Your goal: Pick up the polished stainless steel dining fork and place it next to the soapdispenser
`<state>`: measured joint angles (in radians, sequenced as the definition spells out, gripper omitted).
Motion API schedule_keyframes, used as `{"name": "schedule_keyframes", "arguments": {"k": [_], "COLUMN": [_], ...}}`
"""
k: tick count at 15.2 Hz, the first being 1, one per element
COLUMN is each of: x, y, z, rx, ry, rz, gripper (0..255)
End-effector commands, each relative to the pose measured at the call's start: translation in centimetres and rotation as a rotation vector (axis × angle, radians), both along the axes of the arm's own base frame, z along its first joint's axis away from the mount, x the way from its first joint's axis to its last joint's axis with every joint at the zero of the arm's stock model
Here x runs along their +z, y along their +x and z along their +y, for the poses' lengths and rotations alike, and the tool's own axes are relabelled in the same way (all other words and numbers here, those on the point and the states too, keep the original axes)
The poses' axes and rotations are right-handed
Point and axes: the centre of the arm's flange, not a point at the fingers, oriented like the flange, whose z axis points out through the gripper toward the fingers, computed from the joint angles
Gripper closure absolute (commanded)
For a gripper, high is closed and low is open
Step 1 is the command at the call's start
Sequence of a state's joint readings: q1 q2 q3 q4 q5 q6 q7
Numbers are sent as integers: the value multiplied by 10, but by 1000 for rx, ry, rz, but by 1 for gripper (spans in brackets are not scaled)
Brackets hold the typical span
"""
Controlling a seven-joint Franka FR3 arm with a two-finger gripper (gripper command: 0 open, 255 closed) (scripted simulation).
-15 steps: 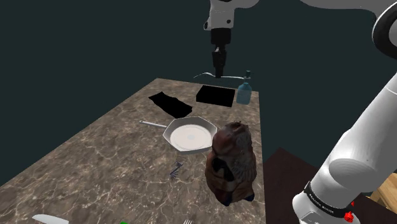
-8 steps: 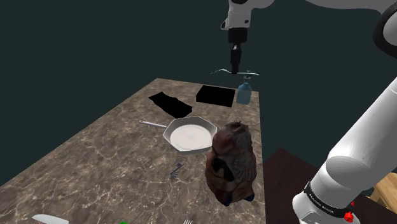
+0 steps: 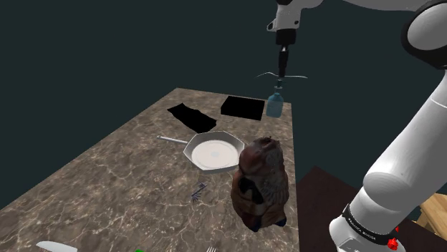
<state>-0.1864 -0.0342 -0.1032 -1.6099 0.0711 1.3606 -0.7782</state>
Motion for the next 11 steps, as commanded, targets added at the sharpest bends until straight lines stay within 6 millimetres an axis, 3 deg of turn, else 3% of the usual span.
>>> {"name": "schedule_keyframes", "arguments": {"k": [1,3,11], "x": [-1,-1,-44], "y": [-5,-6,-6], "z": [-25,-47,-47], "rx": [2,2,2], "ry": [0,0,0], "rz": [0,0,0], "gripper": [255,255,255]}}
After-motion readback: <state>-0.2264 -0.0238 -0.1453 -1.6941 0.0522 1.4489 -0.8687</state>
